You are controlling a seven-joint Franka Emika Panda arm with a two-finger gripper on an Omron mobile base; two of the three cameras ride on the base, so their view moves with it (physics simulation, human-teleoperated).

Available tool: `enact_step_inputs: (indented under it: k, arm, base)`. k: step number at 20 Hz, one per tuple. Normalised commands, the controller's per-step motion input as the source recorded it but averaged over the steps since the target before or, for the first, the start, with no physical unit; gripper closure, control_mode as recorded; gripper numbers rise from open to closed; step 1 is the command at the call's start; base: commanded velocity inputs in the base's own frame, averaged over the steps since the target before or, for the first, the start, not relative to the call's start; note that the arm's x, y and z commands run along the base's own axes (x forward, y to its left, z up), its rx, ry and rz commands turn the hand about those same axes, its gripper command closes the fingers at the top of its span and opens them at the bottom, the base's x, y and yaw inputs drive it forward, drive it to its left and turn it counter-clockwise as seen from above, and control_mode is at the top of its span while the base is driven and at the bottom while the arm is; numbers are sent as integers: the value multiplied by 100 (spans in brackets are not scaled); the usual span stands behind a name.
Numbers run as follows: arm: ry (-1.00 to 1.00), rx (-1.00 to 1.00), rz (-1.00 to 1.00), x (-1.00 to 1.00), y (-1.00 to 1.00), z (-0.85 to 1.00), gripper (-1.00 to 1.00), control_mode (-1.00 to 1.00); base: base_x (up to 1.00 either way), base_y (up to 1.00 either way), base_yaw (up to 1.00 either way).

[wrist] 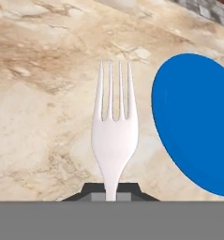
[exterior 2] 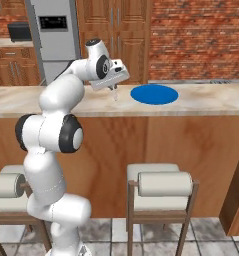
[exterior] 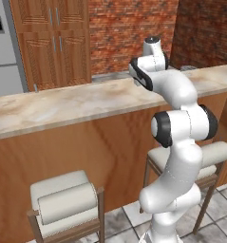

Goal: Take the fork and place it on the left side of the plate. Then take the spoon and place it on the right side of the plate. Make sure they're directly next to the plate.

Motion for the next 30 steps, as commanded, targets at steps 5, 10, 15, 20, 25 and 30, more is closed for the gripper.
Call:
enact_step_inputs:
  k: [5,10,15,20,25,30]
  arm:
    - [0,-1,0,19,-3,-27,100,-100]
    - [0,0,0,21,-7,-22,100,-100]
    - [0,0,0,26,-8,-12,100,-100]
    - [-2,0,0,24,-5,-17,100,-100]
    - [-5,0,0,27,-4,-16,100,-100]
    - [-7,0,0,31,-3,-16,100,-100]
  base:
    - [0,0,0]
    - [0,0,0]
    - [0,0,0]
    - [0,0,0]
    - [0,0,0]
    - [0,0,0]
